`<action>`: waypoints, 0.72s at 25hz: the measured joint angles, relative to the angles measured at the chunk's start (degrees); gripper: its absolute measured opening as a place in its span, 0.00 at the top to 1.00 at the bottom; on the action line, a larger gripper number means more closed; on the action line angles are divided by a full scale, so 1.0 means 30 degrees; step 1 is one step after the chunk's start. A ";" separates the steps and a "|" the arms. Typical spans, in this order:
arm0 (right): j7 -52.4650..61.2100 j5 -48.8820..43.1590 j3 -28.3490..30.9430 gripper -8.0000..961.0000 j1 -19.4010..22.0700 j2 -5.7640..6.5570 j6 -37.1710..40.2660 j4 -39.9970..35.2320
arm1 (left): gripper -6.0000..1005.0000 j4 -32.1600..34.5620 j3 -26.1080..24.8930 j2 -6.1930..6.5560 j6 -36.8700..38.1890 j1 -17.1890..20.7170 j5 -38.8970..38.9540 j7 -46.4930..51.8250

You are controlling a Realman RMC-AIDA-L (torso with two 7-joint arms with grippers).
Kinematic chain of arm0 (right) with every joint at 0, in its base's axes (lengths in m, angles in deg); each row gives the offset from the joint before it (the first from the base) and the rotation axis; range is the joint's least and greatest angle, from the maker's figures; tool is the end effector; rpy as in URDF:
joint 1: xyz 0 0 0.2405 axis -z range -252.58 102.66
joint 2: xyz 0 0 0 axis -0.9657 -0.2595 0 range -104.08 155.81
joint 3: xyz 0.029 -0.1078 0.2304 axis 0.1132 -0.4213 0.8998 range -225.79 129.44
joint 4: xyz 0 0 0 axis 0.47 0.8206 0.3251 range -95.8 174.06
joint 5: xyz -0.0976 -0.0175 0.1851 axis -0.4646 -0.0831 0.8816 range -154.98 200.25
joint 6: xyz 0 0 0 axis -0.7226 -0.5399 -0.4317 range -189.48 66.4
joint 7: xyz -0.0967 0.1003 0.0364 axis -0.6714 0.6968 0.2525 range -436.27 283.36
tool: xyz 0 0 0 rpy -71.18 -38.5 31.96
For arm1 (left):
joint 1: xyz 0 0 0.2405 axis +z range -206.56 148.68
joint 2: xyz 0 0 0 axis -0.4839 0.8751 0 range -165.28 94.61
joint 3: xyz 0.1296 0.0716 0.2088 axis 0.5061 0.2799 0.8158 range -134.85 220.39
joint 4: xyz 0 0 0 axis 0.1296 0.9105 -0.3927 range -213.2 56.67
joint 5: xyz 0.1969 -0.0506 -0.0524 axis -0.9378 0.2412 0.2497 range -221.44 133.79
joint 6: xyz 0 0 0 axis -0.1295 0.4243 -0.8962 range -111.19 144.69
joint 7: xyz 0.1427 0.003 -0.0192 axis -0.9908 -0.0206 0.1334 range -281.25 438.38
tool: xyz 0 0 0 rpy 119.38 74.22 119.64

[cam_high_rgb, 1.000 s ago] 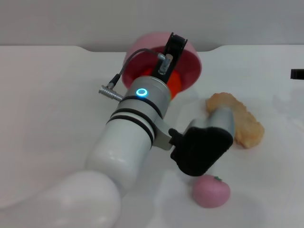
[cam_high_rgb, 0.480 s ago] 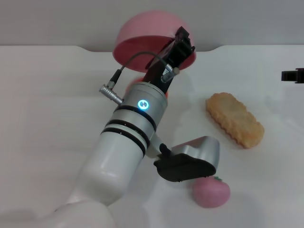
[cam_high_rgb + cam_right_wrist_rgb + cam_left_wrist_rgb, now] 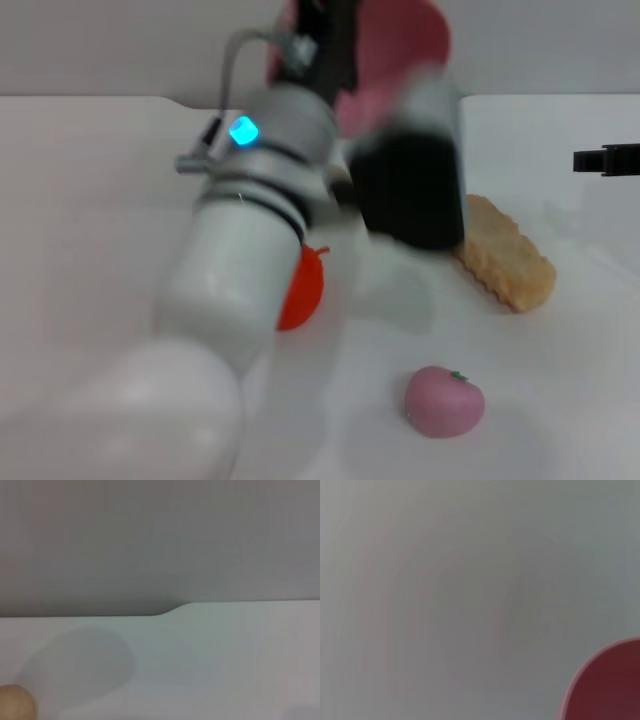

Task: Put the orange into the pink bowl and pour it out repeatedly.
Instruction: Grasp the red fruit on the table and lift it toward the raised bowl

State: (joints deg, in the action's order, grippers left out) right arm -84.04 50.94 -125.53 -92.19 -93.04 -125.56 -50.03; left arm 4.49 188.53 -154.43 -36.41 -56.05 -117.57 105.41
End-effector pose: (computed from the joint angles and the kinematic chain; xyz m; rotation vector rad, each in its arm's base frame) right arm 0.2301 0.3626 0.0594 -1.9155 1.2796 0.0748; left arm -0.0604 0.3168 -0.0726 -1.6231 0.6651 0.2409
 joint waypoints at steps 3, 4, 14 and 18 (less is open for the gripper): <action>-0.0044 0.0210 -0.0329 0.48 -0.0077 -0.0001 0.0152 -0.0062 | 0.94 0.2613 -0.2515 0.0034 -0.1190 0.0059 0.4771 0.0522; -0.0103 0.0296 -0.0460 0.48 -0.0101 0.0005 0.0235 -0.0092 | 0.94 0.3450 -0.3665 0.0073 -0.1709 0.0038 0.7075 0.0385; -0.5467 0.8143 -0.1480 0.48 -0.0688 -0.0007 0.3598 0.1890 | 0.94 0.4613 -1.5622 0.0333 -0.3943 0.0717 2.4190 -0.6354; -0.7842 1.0800 -0.1961 0.48 -0.2508 -0.0020 0.3736 0.4995 | 0.94 0.4472 -1.7896 0.0372 -0.4105 0.1556 2.6310 -0.7552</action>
State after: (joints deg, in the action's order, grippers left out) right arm -107.56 83.35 -131.41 -99.71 -93.10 -114.35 -35.05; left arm 17.91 134.84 -153.31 -48.73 -51.38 -38.64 82.75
